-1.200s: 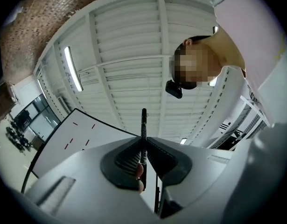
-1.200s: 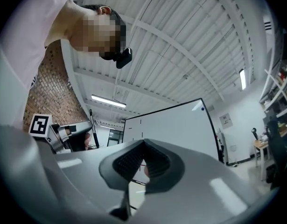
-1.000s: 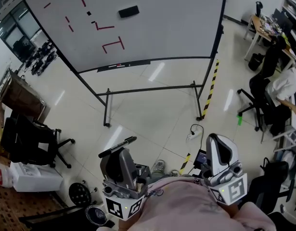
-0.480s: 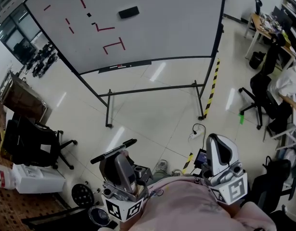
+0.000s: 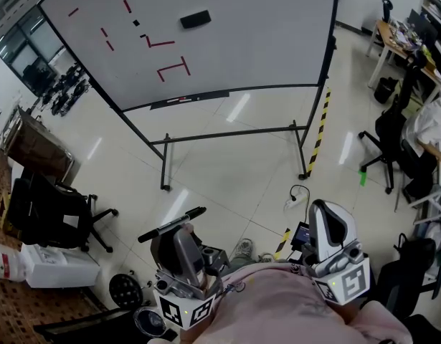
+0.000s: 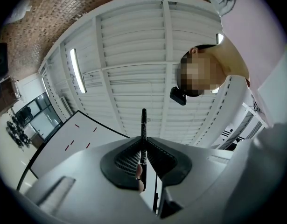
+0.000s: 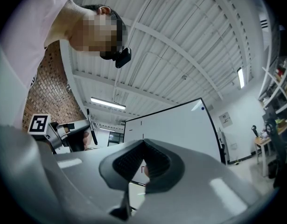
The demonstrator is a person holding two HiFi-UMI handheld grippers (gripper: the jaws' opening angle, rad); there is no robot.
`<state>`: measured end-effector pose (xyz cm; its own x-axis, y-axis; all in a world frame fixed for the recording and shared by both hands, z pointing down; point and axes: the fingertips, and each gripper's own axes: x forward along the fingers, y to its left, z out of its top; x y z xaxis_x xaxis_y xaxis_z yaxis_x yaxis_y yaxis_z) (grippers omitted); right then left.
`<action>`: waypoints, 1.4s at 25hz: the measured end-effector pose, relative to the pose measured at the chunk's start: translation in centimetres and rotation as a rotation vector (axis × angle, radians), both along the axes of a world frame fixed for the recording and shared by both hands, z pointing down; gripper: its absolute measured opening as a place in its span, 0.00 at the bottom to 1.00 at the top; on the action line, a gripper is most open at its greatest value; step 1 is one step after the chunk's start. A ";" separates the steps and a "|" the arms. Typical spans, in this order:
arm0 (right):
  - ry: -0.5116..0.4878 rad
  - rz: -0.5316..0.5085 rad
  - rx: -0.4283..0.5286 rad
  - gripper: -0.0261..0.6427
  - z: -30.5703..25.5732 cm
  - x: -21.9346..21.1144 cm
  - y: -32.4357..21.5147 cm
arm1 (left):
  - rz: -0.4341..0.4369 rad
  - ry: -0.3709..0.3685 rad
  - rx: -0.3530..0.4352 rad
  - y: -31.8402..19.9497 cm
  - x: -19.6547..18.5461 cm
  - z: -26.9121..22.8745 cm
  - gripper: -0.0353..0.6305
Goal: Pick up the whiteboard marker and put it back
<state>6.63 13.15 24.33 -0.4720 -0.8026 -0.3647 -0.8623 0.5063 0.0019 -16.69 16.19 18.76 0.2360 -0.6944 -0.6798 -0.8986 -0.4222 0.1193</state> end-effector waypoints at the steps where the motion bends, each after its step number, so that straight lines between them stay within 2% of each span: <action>1: -0.001 0.001 0.001 0.04 0.0 0.0 0.0 | 0.000 0.000 0.000 0.0 0.0 0.0 0.12; 12: 0.003 0.004 0.013 0.04 -0.1 0.3 0.3 | 0.018 0.005 -0.010 -0.3 0.5 -0.1 0.12; 19: -0.017 0.052 0.009 0.04 -0.1 3.0 -0.6 | 0.021 0.001 -0.014 -1.3 1.7 0.0 0.12; 22: -0.016 0.058 -0.004 0.04 0.2 4.2 -1.4 | 0.008 -0.032 -0.021 -2.4 2.5 0.2 0.12; 27: 0.001 0.046 -0.017 0.04 0.9 4.7 -3.7 | -0.029 -0.160 0.007 -6.2 3.6 0.2 0.12; 29: 0.012 0.051 -0.025 0.04 1.2 4.7 -5.5 | -0.047 -0.244 0.021 -9.4 3.6 0.4 0.12; 31: 0.018 0.054 -0.025 0.04 1.2 4.7 -7.5 | -0.078 -0.360 0.038 -13.6 3.7 0.6 0.12; 33: 0.025 0.072 -0.018 0.04 1.0 4.8 -10.0 | -0.154 -0.493 0.057 -18.8 3.6 1.4 0.12; 35: 0.024 0.108 -0.021 0.04 1.2 5.0 -13.1 | -0.303 -0.627 0.063 -24.9 3.0 3.1 0.12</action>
<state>11.59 0.09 25.58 -0.3904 -0.8567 -0.3370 -0.9118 0.4103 0.0132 -13.73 -8.72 21.83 0.3987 -0.7557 -0.5195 -0.8692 -0.1308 -0.4768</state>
